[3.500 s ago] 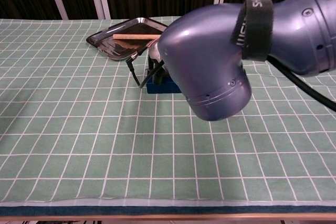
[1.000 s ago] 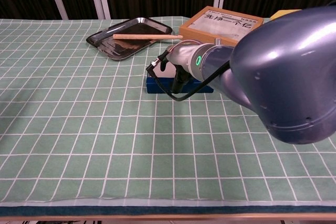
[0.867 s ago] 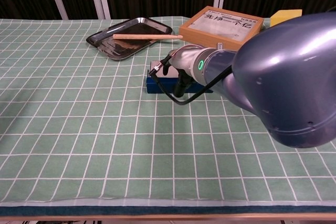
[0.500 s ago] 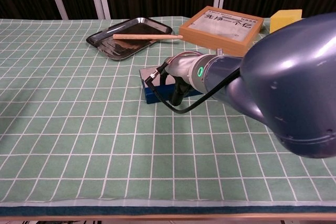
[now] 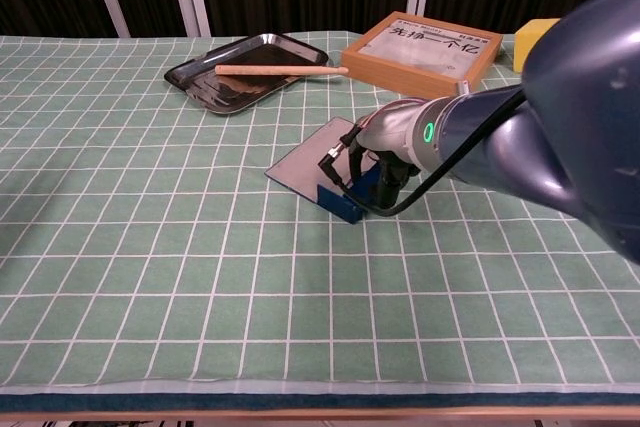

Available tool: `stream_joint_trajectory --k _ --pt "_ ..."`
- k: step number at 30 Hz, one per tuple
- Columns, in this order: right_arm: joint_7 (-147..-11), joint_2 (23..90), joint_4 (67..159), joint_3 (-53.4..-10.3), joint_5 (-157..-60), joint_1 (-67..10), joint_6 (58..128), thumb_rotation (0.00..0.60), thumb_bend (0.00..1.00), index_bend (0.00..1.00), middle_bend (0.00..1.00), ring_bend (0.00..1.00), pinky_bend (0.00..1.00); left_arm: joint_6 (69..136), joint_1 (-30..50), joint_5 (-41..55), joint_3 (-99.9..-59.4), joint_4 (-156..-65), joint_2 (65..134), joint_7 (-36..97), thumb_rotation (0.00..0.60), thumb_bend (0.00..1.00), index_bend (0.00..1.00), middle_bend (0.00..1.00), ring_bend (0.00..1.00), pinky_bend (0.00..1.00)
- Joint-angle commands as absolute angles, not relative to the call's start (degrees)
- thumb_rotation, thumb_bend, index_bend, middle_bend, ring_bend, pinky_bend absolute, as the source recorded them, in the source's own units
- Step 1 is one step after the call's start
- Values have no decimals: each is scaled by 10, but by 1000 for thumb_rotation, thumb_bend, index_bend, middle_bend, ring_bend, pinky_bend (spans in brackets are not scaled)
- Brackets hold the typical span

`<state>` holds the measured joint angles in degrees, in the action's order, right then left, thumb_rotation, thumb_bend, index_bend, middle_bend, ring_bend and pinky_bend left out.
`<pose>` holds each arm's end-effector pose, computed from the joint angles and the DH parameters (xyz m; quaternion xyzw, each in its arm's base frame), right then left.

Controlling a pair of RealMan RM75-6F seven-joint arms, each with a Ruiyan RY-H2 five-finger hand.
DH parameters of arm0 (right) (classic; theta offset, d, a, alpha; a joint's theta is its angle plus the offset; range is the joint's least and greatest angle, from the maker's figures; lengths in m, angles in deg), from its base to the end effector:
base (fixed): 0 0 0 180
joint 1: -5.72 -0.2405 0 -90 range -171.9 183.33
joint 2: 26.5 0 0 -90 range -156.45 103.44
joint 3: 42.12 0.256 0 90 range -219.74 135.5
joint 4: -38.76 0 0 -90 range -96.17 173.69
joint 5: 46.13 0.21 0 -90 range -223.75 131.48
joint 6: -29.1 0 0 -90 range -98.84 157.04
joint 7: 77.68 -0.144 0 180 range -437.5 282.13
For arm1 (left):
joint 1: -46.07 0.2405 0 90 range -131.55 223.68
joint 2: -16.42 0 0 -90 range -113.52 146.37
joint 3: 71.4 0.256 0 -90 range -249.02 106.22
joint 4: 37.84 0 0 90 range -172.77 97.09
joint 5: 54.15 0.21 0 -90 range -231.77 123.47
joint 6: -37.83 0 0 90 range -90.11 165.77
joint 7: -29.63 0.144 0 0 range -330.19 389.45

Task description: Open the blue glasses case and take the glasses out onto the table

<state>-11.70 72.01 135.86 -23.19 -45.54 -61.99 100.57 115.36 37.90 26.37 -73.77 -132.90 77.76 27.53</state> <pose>-0.0406 -0.3270 -0.0664 0.7619 -0.4361 0.1357 0.4593 -0.3150 0.1953 0.1568 -0.5943 -0.4428 -0.3598 0.5669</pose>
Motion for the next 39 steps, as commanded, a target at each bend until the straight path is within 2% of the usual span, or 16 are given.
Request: stream_joint_trajectory --k 1,13,29,39 --pt "-87 694 1375 -239 -415 -620 1023 600 647 325 956 988 1000 1156 380 261 -740 -1329 777 272 600 35 0 0 0 0" --pt "-60 642 1390 -255 -371 -602 1047 600 647 339 956 989 1000 1158 381 258 -742 -1330 777 272 600 35 0 0 0 0" --pt "-35 632 1316 -256 -349 -587 1059 600 648 343 956 987 1000 1159 382 257 -743 -1333 775 269 600 35 0 0 0 0" --pt "-29 645 1249 -235 -340 -580 1040 600 653 198 956 987 1000 1160 383 258 -743 -1335 774 268 600 36 0 0 0 0"
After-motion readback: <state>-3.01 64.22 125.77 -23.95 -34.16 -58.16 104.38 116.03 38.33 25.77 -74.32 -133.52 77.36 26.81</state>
